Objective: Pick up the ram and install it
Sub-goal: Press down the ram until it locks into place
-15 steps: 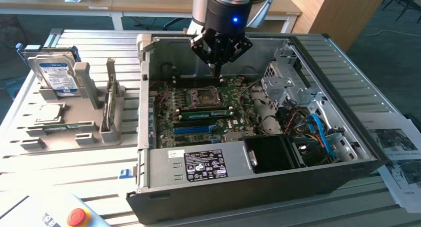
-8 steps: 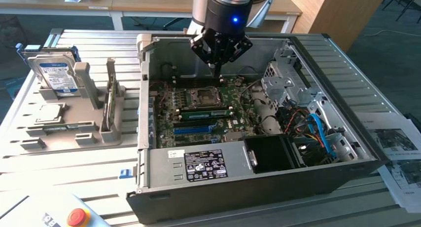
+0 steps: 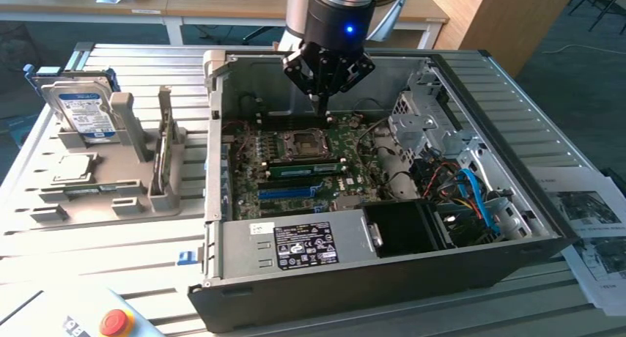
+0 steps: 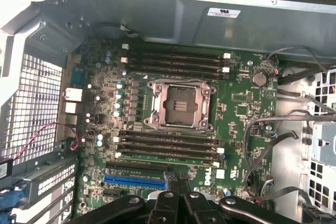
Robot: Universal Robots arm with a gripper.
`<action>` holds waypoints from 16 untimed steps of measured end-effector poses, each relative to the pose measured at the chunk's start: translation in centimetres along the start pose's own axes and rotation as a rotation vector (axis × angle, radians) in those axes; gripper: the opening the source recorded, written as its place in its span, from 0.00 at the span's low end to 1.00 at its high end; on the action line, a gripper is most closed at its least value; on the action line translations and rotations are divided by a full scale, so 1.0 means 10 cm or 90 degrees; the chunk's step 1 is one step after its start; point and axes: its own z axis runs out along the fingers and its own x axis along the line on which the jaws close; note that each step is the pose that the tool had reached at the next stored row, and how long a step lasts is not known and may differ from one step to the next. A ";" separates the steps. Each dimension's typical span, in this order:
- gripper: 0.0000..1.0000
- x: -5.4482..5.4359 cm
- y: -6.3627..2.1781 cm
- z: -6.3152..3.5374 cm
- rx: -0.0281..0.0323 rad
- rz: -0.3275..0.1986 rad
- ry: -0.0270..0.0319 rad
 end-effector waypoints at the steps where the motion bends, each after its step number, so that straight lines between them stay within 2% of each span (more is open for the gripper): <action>1: 0.10 0.00 0.000 0.000 0.0000 0.000 0.0000; 8: 0.10 0.00 0.000 0.000 0.0001 0.000 0.0012; 12: 0.10 0.00 0.000 0.000 0.0011 0.000 0.0035; 16: 0.10 0.00 0.000 0.000 0.0038 0.001 0.0072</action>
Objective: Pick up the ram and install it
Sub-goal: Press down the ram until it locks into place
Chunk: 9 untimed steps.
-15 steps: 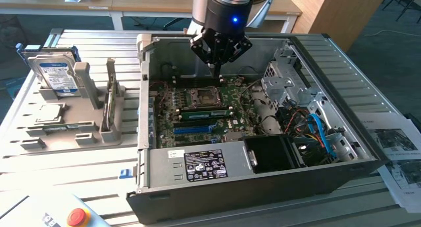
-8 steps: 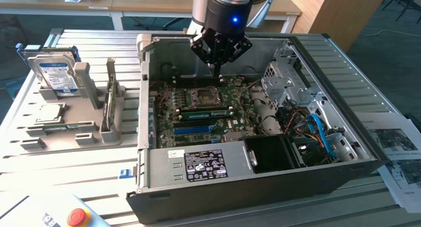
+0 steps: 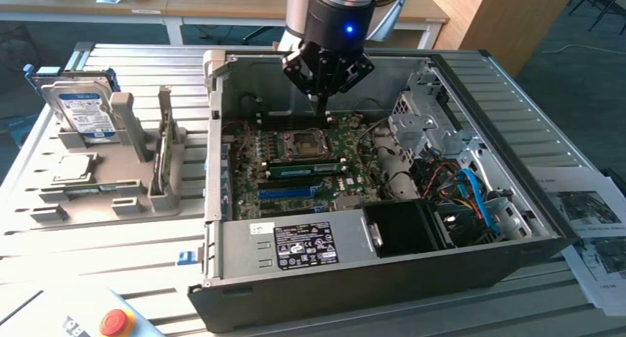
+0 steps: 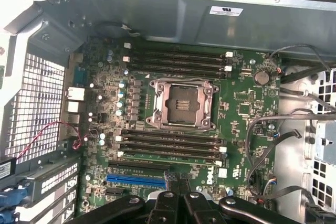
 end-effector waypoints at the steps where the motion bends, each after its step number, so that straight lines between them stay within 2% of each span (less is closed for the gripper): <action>1: 0.10 0.00 0.000 0.000 0.0004 0.000 0.0005; 6: 0.10 0.00 0.001 0.000 0.0006 0.000 0.0009; 9: 0.10 0.00 0.001 0.000 -0.0017 0.000 0.0003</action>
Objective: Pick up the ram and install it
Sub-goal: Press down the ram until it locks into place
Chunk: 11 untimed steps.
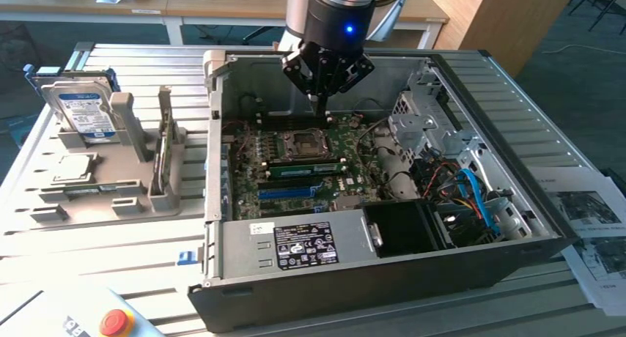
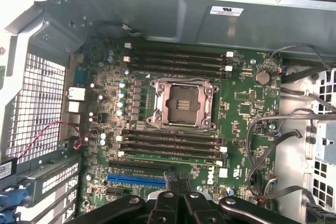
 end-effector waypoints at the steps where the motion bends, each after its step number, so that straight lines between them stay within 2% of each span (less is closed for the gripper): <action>1: 0.10 0.00 0.000 0.001 -0.0017 0.000 -0.0003; 4: 0.10 0.00 0.000 0.000 -0.0070 0.000 -0.0009; 11: 0.10 0.00 0.000 0.000 -0.0070 0.000 -0.0009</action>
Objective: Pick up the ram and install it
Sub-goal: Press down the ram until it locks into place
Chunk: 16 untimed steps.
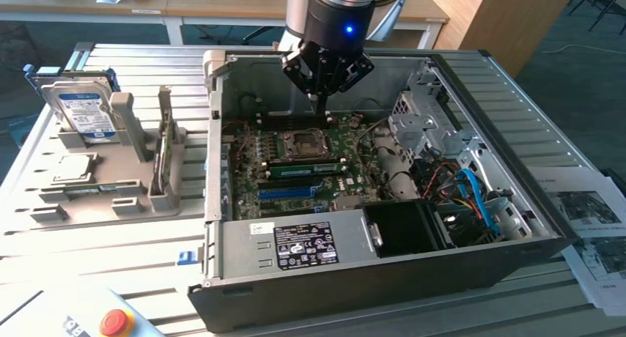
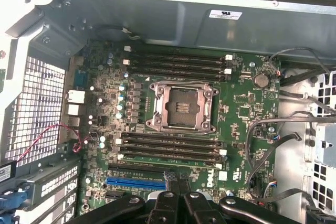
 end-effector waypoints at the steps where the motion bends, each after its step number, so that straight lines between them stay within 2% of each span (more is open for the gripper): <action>1: 0.10 0.00 0.000 0.000 0.0003 0.000 0.0000; 13: 0.10 0.00 0.000 0.001 0.0070 0.000 -0.0023; 16: 0.10 0.00 0.000 0.000 0.0097 0.000 -0.0025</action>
